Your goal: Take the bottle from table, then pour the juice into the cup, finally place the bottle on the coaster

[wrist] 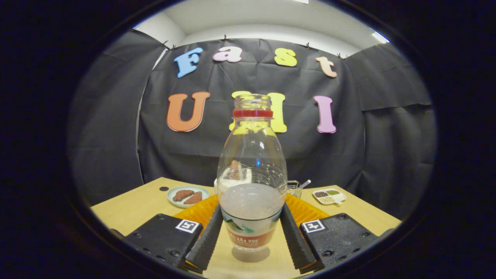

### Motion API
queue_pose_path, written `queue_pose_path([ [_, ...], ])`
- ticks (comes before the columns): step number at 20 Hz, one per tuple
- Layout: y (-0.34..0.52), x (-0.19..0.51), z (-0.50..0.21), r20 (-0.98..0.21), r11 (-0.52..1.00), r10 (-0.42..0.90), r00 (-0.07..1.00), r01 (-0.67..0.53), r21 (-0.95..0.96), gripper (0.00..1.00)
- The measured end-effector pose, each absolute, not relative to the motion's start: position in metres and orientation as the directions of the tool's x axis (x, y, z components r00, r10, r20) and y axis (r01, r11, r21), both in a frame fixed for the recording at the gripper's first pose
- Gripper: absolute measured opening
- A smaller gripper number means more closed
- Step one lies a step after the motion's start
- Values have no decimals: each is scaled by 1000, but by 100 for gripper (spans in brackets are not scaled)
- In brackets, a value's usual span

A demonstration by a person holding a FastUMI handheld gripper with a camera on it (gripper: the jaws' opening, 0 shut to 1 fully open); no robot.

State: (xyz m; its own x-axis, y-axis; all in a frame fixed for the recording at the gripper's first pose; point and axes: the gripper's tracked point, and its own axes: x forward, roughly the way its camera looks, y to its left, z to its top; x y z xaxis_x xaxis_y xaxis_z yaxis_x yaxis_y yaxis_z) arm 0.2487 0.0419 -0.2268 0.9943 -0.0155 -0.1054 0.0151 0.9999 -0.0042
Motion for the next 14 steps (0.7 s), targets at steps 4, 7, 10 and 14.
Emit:
queue_pose_path([
  [4, 38, 264, -269, -157, 999, -24, 987, 16, -51, 82],
  [7, 36, 275, -300, -192, 999, -25, 981, 17, -43, 82],
  [10, 32, 279, -328, -241, 999, -35, 970, 26, -39, 82],
  [14, 28, 283, -349, -268, 999, -28, 963, 19, -34, 82],
])
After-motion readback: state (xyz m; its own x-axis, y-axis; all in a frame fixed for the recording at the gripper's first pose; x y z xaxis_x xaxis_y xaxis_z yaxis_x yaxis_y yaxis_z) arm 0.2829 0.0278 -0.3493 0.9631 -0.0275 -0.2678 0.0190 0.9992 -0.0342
